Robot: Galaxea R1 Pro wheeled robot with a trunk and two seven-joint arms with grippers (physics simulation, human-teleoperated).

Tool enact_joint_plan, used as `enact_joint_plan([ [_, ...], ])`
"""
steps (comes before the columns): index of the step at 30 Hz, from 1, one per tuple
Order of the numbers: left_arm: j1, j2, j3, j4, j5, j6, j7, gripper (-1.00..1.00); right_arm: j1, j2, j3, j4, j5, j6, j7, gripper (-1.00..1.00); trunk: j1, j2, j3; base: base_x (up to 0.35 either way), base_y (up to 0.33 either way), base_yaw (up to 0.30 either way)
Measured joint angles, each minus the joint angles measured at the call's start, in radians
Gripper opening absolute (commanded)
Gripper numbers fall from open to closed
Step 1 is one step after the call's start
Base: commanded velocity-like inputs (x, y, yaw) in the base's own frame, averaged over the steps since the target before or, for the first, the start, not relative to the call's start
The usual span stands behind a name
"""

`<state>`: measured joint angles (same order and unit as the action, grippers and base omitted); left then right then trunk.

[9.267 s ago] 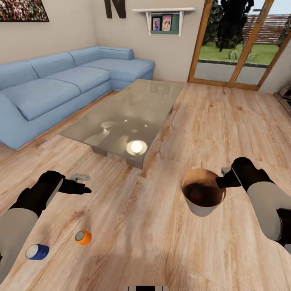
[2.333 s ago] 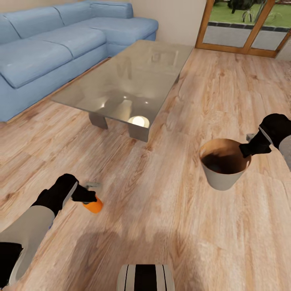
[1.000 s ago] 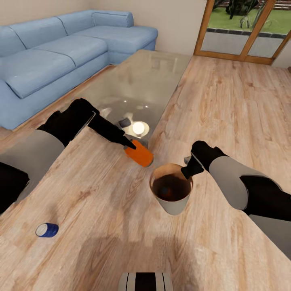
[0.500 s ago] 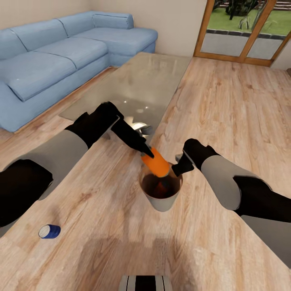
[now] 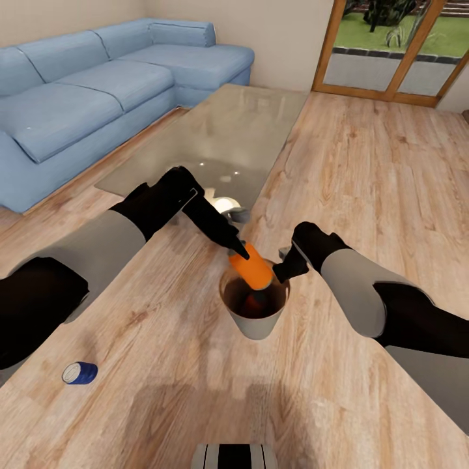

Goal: Put the three can of soda from the living room inside the tash can in the kitchen.

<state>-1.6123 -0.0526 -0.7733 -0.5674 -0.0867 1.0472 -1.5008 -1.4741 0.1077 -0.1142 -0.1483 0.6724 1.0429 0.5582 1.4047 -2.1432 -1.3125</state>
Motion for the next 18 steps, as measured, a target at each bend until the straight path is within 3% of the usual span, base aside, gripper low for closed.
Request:
enact_joint_plan([
  [3, 0.001, -0.018, 0.0, 0.0, 0.001, 0.0, 0.026, -1.0, -0.002, 0.007, -0.003, 0.002, 0.01, -0.002, 0.0, -1.0, 0.0, 0.0, 0.0, 0.0, 0.0, 0.0],
  [6, 0.005, -0.038, 0.0, 0.0, 0.0, 0.0, 0.064, -1.0, -0.004, 0.015, -0.033, 0.005, 0.01, -0.002, 0.0, -1.0, 0.0, 0.0, 0.0, 0.0, 0.0, 0.0],
  [9, 0.009, -0.043, 0.0, 0.001, -0.002, -0.001, 0.101, -1.0, -0.004, 0.017, -0.05, 0.006, -0.006, 0.001, 0.001, -1.0, 0.0, 0.0, 0.0, 0.0, 0.0, 0.0],
  [13, 0.014, -0.046, -0.002, 0.001, 0.0, 0.0, 0.147, -1.0, -0.004, 0.018, -0.044, 0.007, 0.014, -0.003, -0.001, -1.0, 0.0, 0.0, 0.0, 0.0, 0.0, 0.0],
  [18, 0.016, -0.046, -0.037, 0.001, -0.002, -0.001, 0.173, -1.0, -0.004, 0.017, -0.05, 0.007, 0.006, -0.001, 0.0, -1.0, 0.0, 0.0, 0.0, 0.0, 0.0, 0.0],
])
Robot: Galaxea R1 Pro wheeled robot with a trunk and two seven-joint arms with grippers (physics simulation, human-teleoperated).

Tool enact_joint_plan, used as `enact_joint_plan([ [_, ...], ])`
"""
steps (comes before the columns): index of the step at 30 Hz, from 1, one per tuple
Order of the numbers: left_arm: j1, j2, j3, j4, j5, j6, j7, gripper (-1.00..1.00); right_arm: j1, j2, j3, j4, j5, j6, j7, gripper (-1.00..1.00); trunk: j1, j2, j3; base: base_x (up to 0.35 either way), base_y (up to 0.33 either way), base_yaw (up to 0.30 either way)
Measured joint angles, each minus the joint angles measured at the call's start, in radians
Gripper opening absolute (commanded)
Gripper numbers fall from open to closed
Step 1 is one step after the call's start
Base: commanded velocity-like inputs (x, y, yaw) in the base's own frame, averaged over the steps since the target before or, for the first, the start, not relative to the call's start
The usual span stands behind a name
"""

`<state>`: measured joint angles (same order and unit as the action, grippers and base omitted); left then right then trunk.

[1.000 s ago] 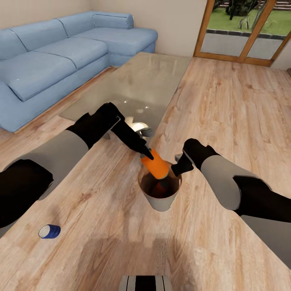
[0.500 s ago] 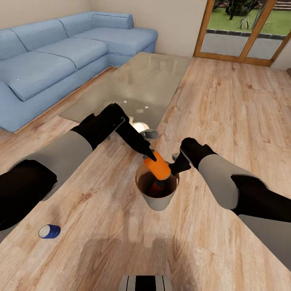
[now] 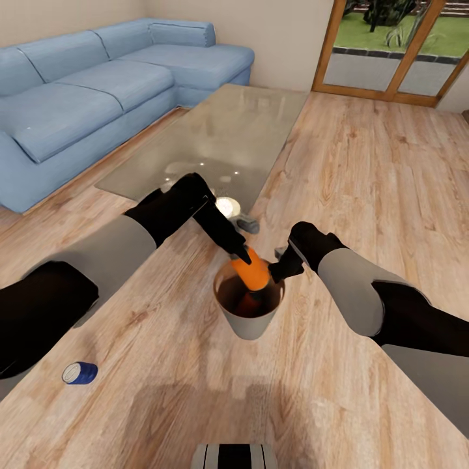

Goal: Put the three can of soda from the living room inside the tash can in the kitchen.

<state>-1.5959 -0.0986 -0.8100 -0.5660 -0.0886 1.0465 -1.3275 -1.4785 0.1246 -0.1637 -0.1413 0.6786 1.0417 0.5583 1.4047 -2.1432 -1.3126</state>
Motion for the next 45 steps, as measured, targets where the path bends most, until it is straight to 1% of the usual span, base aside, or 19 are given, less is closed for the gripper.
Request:
enact_joint_plan([
  [3, 0.0, 0.001, -0.049, 0.0, 0.0, 0.0, 0.006, -1.0, 0.0, -0.001, -0.002, 0.0, -0.003, 0.001, 0.0, -1.0, 0.0, 0.0, 0.0, 0.0, 0.0, 0.0],
  [6, 0.002, 0.001, -0.074, 0.0, 0.002, 0.001, 0.008, -1.0, 0.0, -0.001, 0.002, 0.0, 0.007, -0.001, 0.0, -1.0, 0.0, 0.0, 0.0, 0.0, 0.0, 0.0],
  [8, 0.015, 0.0, -0.081, 0.0, 0.002, 0.001, 0.011, -1.0, 0.0, -0.001, 0.001, -0.001, 0.008, -0.002, -0.001, -1.0, 0.0, 0.0, 0.0, 0.0, 0.0, 0.0],
  [12, 0.037, -0.001, -0.086, 0.0, 0.002, 0.0, 0.039, -1.0, 0.0, 0.0, -0.004, -0.001, -0.001, 0.0, 0.0, -1.0, 0.0, 0.0, 0.0, 0.0, 0.0, 0.0],
  [20, 0.058, -0.008, -0.087, 0.0, 0.004, 0.001, 0.057, -1.0, -0.002, 0.001, -0.002, -0.001, 0.004, -0.001, 0.0, -1.0, 0.0, 0.0, 0.0, 0.0, 0.0, 0.0],
  [21, 0.063, -0.009, -0.088, 0.0, 0.003, 0.0, 0.07, -1.0, -0.005, 0.001, -0.003, -0.001, 0.004, -0.001, 0.001, -1.0, 0.0, 0.0, 0.0, 0.0, 0.0, 0.0],
  [24, 0.071, -0.01, -0.088, 0.0, 0.002, 0.0, 0.109, -1.0, -0.02, 0.002, -0.01, 0.007, 0.007, -0.001, 0.003, -1.0, 0.0, 0.0, 0.0, 0.0, 0.0, 0.0],
  [28, 0.074, -0.01, -0.087, 0.0, 0.004, 0.0, 0.121, -1.0, -0.043, 0.003, -0.039, 0.019, 0.001, 0.0, 0.005, -1.0, 0.0, 0.0, 0.0, 0.0, 0.0, 0.0],
  [30, 0.084, -0.01, -0.088, 0.0, 0.004, 0.001, 0.127, -1.0, -0.053, 0.003, -0.047, 0.032, -0.003, 0.001, 0.005, -1.0, 0.0, 0.0, 0.0, 0.0, 0.0, 0.0],
  [37, 0.117, -0.01, -0.088, 0.0, 0.003, 0.0, 0.172, -1.0, -0.079, 0.004, -0.047, 0.058, 0.012, -0.002, 0.005, -1.0, 0.0, 0.0, 0.0, 0.0, 0.0, 0.0],
  [42, 0.127, -0.01, -0.087, 0.0, 0.004, 0.001, 0.179, -1.0, -0.101, 0.004, -0.066, 0.085, -0.003, 0.0, 0.005, -1.0, 0.0, 0.0, 0.0, 0.0, 0.0, 0.0],
  [45, 0.134, -0.009, -0.088, 0.0, 0.004, 0.001, 0.181, -1.0, -0.105, 0.004, -0.062, 0.089, 0.003, -0.001, 0.005, -1.0, 0.0, 0.0, 0.0, 0.0, 0.0, 0.0],
])
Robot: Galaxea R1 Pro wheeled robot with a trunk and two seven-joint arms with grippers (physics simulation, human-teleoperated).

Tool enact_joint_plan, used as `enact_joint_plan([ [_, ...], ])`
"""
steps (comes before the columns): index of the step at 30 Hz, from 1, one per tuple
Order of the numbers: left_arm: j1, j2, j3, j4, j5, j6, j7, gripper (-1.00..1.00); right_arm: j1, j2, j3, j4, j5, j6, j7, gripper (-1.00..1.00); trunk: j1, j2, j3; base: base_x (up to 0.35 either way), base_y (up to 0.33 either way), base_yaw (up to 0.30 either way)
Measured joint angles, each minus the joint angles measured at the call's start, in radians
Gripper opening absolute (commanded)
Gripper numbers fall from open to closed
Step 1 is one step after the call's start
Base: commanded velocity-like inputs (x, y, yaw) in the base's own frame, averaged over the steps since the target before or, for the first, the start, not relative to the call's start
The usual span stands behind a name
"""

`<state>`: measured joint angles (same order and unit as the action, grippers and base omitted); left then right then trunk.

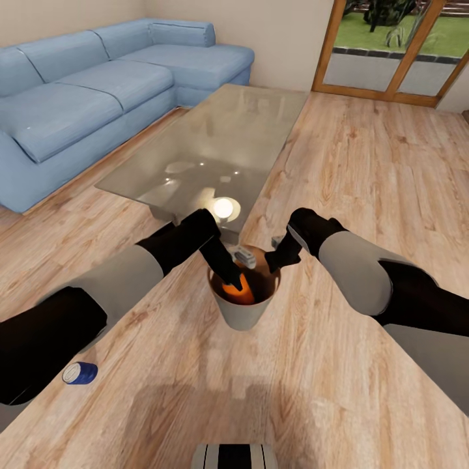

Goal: Put the three can of soda from the living room inside the tash can in the kitchen.

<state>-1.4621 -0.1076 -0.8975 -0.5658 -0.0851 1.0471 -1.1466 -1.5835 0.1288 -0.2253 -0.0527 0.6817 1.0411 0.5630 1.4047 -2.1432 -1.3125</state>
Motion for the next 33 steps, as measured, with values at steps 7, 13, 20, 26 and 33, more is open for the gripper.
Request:
enact_joint_plan([
  [7, 0.003, 0.0, 0.0, 0.001, 0.0, 0.0, 0.002, -1.0, -0.002, 0.0, 0.001, 0.003, 0.001, 0.0, 0.0, -1.0, 0.0, 0.0, 0.0, 0.0, 0.0, 0.0],
  [13, 0.003, 0.0, 0.0, 0.001, 0.0, 0.0, 0.002, -1.0, -0.002, 0.0, 0.002, 0.003, 0.003, -0.001, 0.0, -1.0, 0.0, 0.0, 0.0, 0.0, 0.0, 0.0],
  [20, 0.003, 0.0, 0.0, 0.001, 0.0, 0.0, 0.013, 1.0, -0.002, 0.0, 0.0, 0.003, 0.001, 0.0, 0.0, -1.0, 0.0, 0.0, 0.0, 0.0, 0.0, 0.0],
  [26, 0.003, 0.001, 0.0, 0.001, 0.001, 0.0, 0.042, 1.0, -0.002, -0.001, 0.006, 0.003, 0.011, -0.002, -0.001, -1.0, 0.0, 0.0, 0.0, 0.0, 0.0, 0.0],
  [33, 0.003, 0.008, 0.003, -0.005, 0.005, 0.0, 0.044, 1.0, -0.002, -0.003, -0.038, 0.003, -0.005, 0.001, 0.0, -1.0, 0.0, 0.0, 0.0, 0.0, 0.0, 0.0],
])
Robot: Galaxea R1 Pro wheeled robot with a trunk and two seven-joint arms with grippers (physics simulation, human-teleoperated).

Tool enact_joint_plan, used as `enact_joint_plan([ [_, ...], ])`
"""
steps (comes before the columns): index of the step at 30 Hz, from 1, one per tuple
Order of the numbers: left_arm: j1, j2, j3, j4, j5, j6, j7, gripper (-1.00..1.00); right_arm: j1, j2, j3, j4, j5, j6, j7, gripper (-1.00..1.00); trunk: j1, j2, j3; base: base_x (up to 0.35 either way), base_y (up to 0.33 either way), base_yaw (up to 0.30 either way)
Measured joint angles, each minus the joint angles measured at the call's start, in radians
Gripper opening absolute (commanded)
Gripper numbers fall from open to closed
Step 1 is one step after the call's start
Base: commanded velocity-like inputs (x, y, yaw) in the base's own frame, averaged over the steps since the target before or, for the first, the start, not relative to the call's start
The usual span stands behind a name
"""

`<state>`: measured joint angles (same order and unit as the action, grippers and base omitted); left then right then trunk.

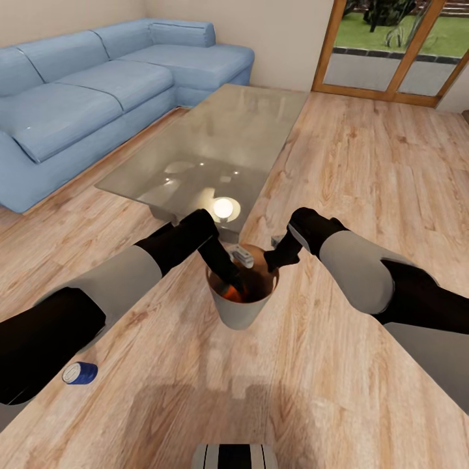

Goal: Put the three can of soda from the living room inside the tash can in the kitchen.

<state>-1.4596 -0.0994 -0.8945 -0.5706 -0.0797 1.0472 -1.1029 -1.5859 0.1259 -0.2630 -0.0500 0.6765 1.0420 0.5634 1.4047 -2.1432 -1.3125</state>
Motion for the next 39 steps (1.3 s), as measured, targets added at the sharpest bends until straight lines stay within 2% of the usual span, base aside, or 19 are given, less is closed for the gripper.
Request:
enact_joint_plan([
  [4, 0.0, 0.004, 0.007, -0.009, 0.007, 0.0, -0.006, 1.0, 0.001, -0.005, -0.004, -0.002, 0.005, -0.001, -0.001, -1.0, 0.0, 0.0, 0.0, 0.0, 0.0, 0.0],
  [8, -0.001, 0.015, 0.013, -0.064, 0.013, 0.0, -0.026, 1.0, 0.003, -0.01, 0.007, -0.007, 0.02, -0.004, -0.002, -1.0, 0.0, 0.0, 0.0, 0.0, 0.0, 0.0],
  [11, -0.001, 0.047, 0.018, -0.135, 0.013, 0.0, -0.057, 1.0, 0.006, -0.013, 0.001, -0.014, 0.016, -0.002, -0.002, -1.0, 0.0, 0.0, 0.0, 0.0, 0.0, 0.0],
  [14, -0.001, 0.094, 0.084, -0.207, 0.014, 0.0, -0.074, 1.0, 0.008, -0.024, -0.007, -0.017, 0.006, 0.0, -0.002, -1.0, 0.0, 0.0, 0.0, 0.0, 0.0, 0.0],
  [18, -0.001, 0.148, 0.152, -0.273, 0.014, 0.0, -0.096, 1.0, 0.01, -0.036, 0.003, -0.017, 0.019, -0.002, -0.004, -1.0, 0.0, 0.0, 0.0, 0.0, 0.0, 0.0],
  [20, -0.001, 0.21, 0.181, -0.333, 0.014, -0.001, -0.141, 1.0, 0.015, -0.048, 0.004, -0.017, 0.018, -0.002, -0.005, -1.0, 0.0, 0.0, 0.0, 0.0, 0.0, 0.0],
  [22, -0.001, 0.248, 0.202, -0.367, 0.016, 0.0, -0.173, 1.0, 0.019, -0.054, 0.008, -0.017, 0.022, -0.002, -0.005, -1.0, 0.0, 0.0, 0.0, 0.0, 0.0, 0.0],
  [23, -0.001, 0.284, 0.232, -0.4, 0.016, -0.001, -0.204, 1.0, 0.025, -0.059, 0.006, -0.017, 0.02, -0.002, -0.004, -1.0, 0.0, 0.0, 0.0, 0.0, 0.0, 0.0],
  [24, 0.0, 0.305, 0.252, -0.416, 0.016, 0.0, -0.219, 1.0, 0.029, -0.061, 0.007, -0.017, 0.019, -0.001, -0.004, -1.0, 0.0, 0.0, 0.0, 0.0, 0.0, 0.0],
  [27, 0.005, 0.427, 0.344, -0.465, 0.016, -0.001, -0.286, 1.0, 0.044, -0.072, 0.0, -0.018, 0.012, 0.0, -0.004, -1.0, 0.0, 0.0, 0.0, 0.0, 0.0, 0.0],
  [28, 0.02, 0.461, 0.36, -0.472, 0.017, 0.0, -0.3, 1.0, 0.048, -0.08, -0.005, -0.019, 0.008, 0.0, -0.004, -1.0, 0.0, 0.0, 0.0, 0.0, 0.0, 0.0],
  [29, 0.031, 0.477, 0.367, -0.476, 0.017, 0.0, -0.305, 1.0, 0.049, -0.085, -0.006, -0.019, 0.009, 0.0, -0.004, -1.0, 0.0, 0.0, 0.0, 0.0, 0.0, 0.0],
  [30, 0.078, 0.512, 0.383, -0.488, 0.01, -0.001, -0.307, 1.0, 0.055, -0.104, -0.016, -0.019, -0.002, 0.003, -0.002, -1.0, 0.0, 0.0, 0.0, 0.0, 0.0, 0.0],
  [32, 0.151, 0.55, 0.403, -0.494, 0.002, -0.017, -0.276, 1.0, 0.058, -0.127, -0.01, -0.021, 0.007, 0.001, -0.004, -1.0, 0.0, 0.0, 0.0, 0.0, 0.0, 0.0],
  [34, 0.259, 0.575, 0.482, -0.5, -0.004, -0.08, -0.157, 1.0, 0.06, -0.15, 0.005, -0.022, 0.025, -0.002, -0.006, -1.0, 0.0, 0.0, 0.0, 0.0, 0.0, 0.0],
  [35, 0.284, 0.578, 0.507, -0.503, -0.004, -0.089, -0.115, 1.0, 0.06, -0.157, 0.015, -0.022, 0.037, -0.005, -0.007, -1.0, 0.0, 0.0, 0.0, 0.0, 0.0, 0.0],
  [37, 0.361, 0.583, 0.573, -0.508, -0.008, -0.102, 0.038, 1.0, 0.061, -0.191, 0.011, -0.022, 0.032, -0.003, -0.007, -1.0, 0.0, 0.0, 0.0, 0.0, 0.0, 0.0],
  [38, 0.381, 0.582, 0.583, -0.508, -0.006, -0.101, 0.07, 1.0, 0.061, -0.2, 0.013, -0.023, 0.035, -0.004, -0.007, -1.0, 0.0, 0.0, 0.0, -0.055, 0.0, 0.0],
  [39, 0.437, 0.578, 0.604, -0.508, -0.006, -0.101, 0.139, 1.0, 0.071, -0.221, 0.001, -0.022, 0.02, 0.0, -0.005, -1.0, 0.0, 0.0, 0.0, -0.077, 0.0, 0.0],
])
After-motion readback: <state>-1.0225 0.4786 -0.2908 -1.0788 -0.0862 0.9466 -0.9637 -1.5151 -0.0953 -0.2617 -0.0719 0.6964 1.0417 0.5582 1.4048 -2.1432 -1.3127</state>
